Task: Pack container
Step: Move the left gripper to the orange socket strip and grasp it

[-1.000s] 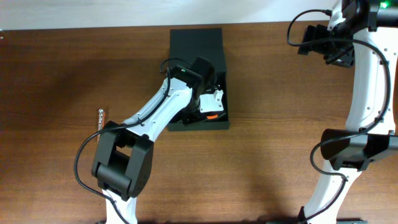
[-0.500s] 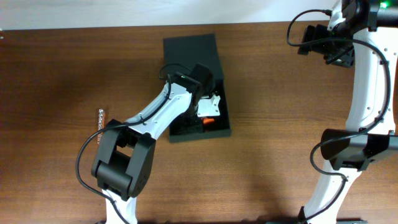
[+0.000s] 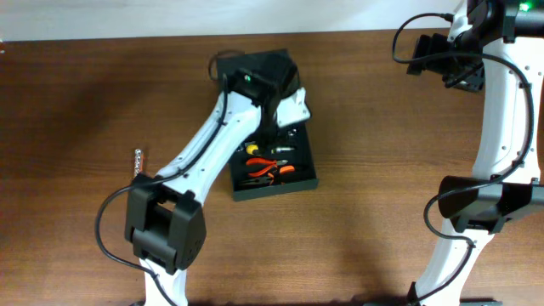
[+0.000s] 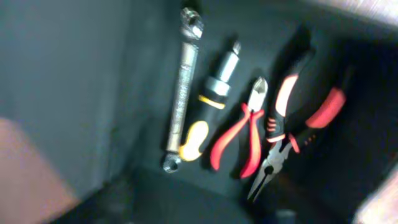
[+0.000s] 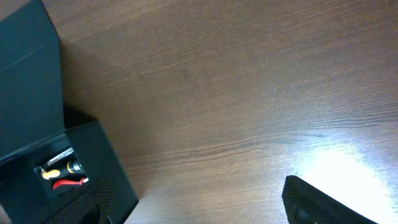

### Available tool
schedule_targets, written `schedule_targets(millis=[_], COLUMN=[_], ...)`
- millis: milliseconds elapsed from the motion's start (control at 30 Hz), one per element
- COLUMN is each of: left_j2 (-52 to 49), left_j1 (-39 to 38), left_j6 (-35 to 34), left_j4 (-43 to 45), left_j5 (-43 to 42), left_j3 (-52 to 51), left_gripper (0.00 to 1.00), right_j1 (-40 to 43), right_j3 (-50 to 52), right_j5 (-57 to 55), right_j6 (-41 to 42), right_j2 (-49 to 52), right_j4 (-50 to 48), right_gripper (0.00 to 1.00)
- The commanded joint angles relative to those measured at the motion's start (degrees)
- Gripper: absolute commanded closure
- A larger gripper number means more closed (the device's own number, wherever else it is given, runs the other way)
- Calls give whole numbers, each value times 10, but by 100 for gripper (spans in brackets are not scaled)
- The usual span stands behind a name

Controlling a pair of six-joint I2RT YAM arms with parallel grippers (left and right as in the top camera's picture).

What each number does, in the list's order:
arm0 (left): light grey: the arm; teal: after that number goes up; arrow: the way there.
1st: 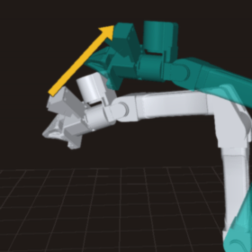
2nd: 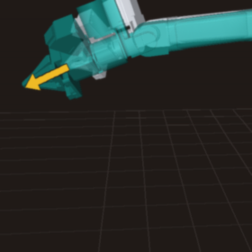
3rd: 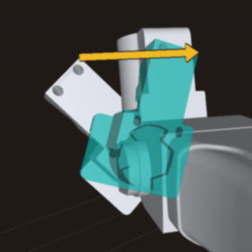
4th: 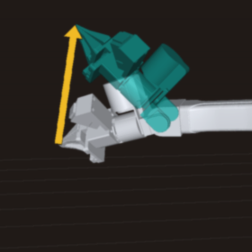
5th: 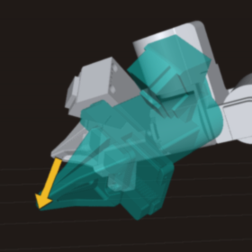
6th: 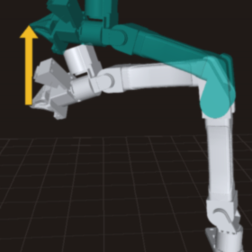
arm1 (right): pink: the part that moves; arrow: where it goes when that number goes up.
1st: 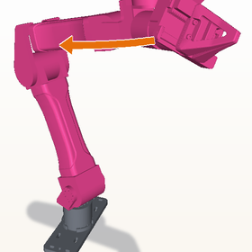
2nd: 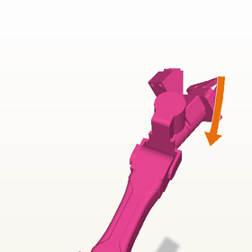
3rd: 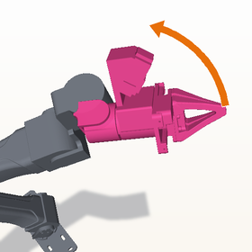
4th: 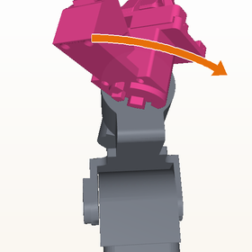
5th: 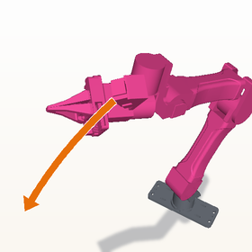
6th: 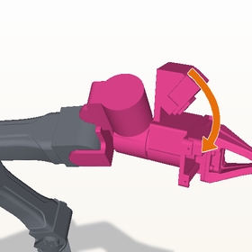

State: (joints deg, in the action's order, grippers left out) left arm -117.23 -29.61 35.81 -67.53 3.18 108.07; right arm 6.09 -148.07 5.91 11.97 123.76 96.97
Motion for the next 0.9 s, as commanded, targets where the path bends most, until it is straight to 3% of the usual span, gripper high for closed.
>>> schedule_targets(millis=[0,100,333,400,467,600,767,867], left_j2=[34,44,44,44,44,44,44,44], left_j1=[1,13,134,185,234,323,396,421], left_j6=[-49,-79,-287,-318,-324,-324,-319,-269], left_j4=[-31,-56,-137,-149,-150,-127,-52,-15], left_j5=[-8,3,43,32,6,-40,-37,-37], left_j3=[68,92,89,84,72,16,-94,-150], left_gripper=[58,41,40,28,21,21,21,21], right_j1=[3,3,3,3,3,3,3,3], right_j3=[0,0,0,0,0,0,0,0], right_j5=[-1,-1,-1,-1,-1,-1,-1,-1], right_j6=[-1,-1,-1,-1,-1,-1,-1,-1], right_j2=[4,4,4,4,4,4,4,4], right_j4=[3,3,3,3,3,3,3,3], right_gripper=[12,12,12,12,12,12,12,12])
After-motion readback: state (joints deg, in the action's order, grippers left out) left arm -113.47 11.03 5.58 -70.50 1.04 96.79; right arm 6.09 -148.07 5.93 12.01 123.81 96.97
